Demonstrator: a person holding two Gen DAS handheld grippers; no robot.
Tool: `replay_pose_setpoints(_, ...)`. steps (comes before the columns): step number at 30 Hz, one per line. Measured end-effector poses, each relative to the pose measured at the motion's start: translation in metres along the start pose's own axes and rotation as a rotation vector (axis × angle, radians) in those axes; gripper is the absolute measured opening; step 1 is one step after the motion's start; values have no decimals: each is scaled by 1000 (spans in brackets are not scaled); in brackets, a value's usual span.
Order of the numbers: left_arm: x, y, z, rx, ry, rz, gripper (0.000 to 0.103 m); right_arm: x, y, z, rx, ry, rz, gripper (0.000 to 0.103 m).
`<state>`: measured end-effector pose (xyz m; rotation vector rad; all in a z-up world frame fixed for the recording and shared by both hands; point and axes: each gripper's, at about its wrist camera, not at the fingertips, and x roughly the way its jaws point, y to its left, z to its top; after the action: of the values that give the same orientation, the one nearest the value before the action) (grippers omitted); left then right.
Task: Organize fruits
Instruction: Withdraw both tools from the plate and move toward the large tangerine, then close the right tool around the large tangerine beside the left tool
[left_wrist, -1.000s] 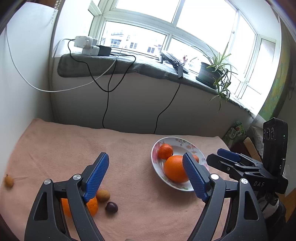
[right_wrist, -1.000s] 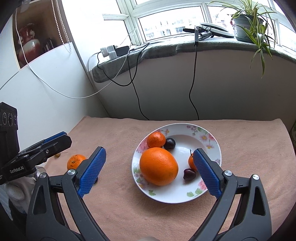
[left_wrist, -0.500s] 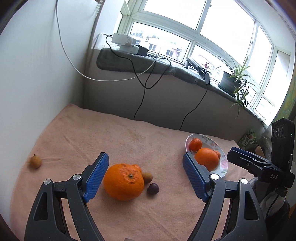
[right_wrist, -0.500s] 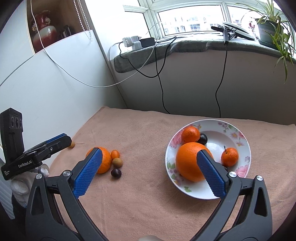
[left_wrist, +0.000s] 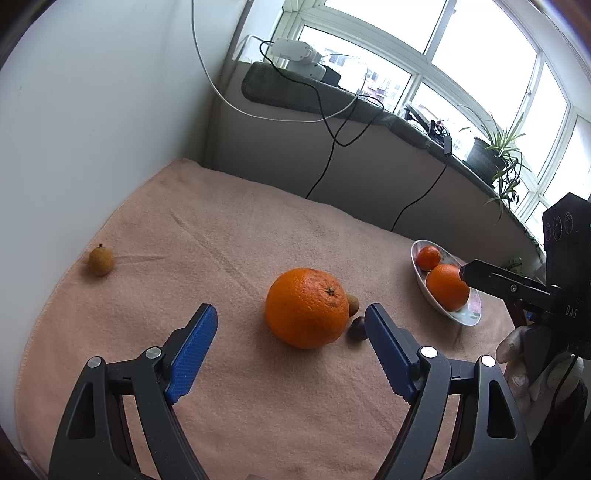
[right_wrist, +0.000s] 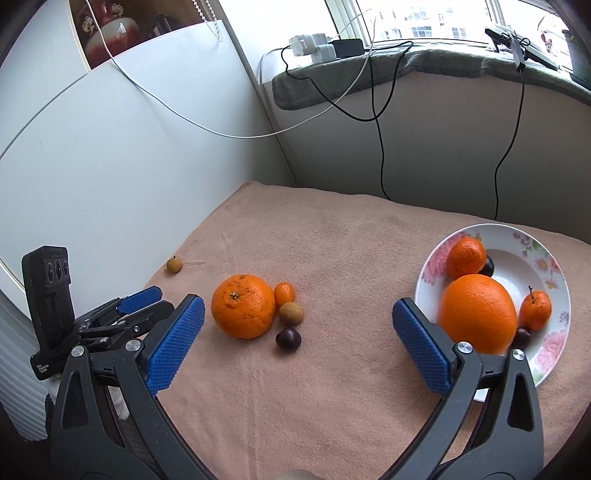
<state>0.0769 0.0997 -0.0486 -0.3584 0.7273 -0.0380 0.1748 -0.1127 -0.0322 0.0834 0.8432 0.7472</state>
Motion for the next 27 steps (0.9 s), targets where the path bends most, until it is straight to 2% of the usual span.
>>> replay_pose_setpoints(13, 24, 9, -7, -19, 52, -64, 82, 66, 13, 9, 85, 173, 170, 103)
replay_pose_setpoints(16, 30, 8, -6, -22, 65, -80, 82, 80, 11, 10, 119, 205, 195, 97)
replay_pose_setpoints(18, 33, 8, -4, -24, 71, -91, 82, 88, 11, 11, 128, 221, 202, 92)
replay_pose_setpoints(27, 48, 7, -1, -44, 97, -141, 80, 110, 25, 9, 88, 271, 204, 88)
